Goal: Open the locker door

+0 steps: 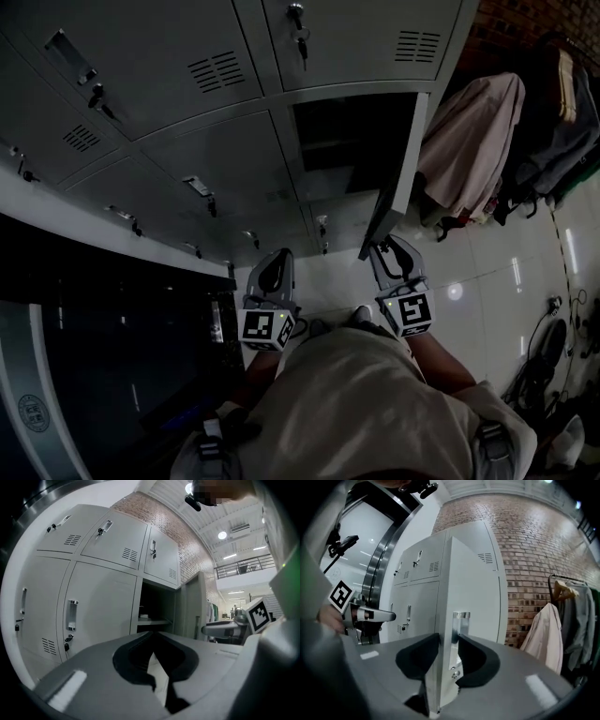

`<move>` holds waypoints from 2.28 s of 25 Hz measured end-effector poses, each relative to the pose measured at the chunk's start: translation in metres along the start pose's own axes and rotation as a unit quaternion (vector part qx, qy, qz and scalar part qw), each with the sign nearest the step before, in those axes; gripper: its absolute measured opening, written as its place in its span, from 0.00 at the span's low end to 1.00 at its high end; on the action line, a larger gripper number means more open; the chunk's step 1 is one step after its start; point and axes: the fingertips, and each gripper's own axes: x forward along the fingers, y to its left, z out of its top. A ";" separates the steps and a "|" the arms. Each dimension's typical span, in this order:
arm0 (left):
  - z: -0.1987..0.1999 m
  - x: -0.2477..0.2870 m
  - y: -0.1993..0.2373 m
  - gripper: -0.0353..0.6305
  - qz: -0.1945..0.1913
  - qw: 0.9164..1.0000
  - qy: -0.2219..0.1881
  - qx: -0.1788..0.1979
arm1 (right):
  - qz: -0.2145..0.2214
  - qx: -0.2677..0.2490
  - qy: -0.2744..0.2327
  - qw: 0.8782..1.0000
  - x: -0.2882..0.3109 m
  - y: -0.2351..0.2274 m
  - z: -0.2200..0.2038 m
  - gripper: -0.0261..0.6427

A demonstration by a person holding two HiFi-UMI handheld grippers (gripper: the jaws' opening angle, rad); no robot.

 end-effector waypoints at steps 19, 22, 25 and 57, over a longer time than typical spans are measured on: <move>0.012 -0.012 -0.022 0.08 -0.004 1.000 -0.009 0.003 | -0.082 0.033 -0.034 0.995 -0.059 -0.027 0.032 0.04; 0.013 -0.021 -0.021 0.08 0.000 1.000 -0.008 0.011 | -0.083 0.037 -0.041 0.995 -0.068 -0.020 0.037 0.04; 0.013 -0.030 -0.021 0.08 0.002 1.000 -0.010 0.020 | -0.083 0.041 -0.044 0.995 -0.073 -0.009 0.038 0.04; -0.011 -0.192 -0.194 0.09 0.043 0.998 -0.019 0.042 | 0.017 0.073 -0.008 0.997 -0.287 0.060 0.011 0.04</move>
